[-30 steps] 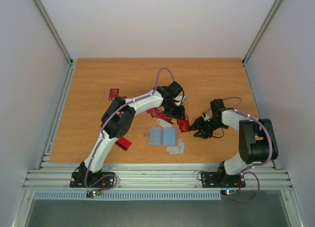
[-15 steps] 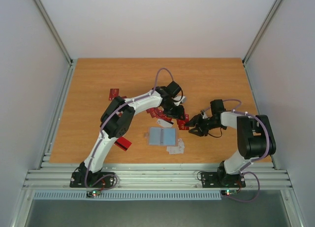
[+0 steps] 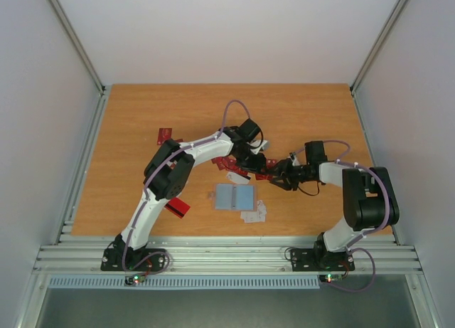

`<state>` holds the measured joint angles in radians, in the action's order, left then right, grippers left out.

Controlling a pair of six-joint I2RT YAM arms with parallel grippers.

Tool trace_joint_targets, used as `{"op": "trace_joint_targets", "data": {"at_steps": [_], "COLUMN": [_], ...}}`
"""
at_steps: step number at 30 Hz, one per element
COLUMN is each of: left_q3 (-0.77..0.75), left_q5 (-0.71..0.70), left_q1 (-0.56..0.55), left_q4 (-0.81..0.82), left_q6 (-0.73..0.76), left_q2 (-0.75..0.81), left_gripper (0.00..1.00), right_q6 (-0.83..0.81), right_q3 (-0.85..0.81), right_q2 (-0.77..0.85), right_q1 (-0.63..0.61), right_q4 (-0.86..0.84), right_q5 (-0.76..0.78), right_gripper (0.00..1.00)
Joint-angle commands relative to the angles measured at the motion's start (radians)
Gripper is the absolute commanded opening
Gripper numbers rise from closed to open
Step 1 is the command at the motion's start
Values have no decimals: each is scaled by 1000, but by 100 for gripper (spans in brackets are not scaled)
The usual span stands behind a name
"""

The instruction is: Put the credit cards into the card holder

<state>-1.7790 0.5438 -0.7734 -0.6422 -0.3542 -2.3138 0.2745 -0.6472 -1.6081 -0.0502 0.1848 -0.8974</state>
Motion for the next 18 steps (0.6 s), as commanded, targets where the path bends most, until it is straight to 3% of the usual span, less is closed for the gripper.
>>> {"op": "trace_joint_targets", "data": {"at_steps": [1, 8, 13, 18], "left_q3": [46, 40, 52, 48], "left_q5": [9, 17, -39, -68], "left_q1": [-12, -9, 7, 27], "left_q4": [-58, -51, -60, -55], "left_q6": [-9, -20, -21, -34], "left_q2": [-47, -47, -1, 43], "left_gripper": [40, 40, 39, 39], "right_q6": [45, -1, -204, -256], "right_q3": [0, -30, -168, -243], "right_q2": [34, 63, 127, 69], "right_q1": [4, 4, 5, 6], "right_q4": [-117, -56, 316, 409], "right_q5": [-86, -102, 162, 270], "right_gripper": [47, 47, 46, 46]}}
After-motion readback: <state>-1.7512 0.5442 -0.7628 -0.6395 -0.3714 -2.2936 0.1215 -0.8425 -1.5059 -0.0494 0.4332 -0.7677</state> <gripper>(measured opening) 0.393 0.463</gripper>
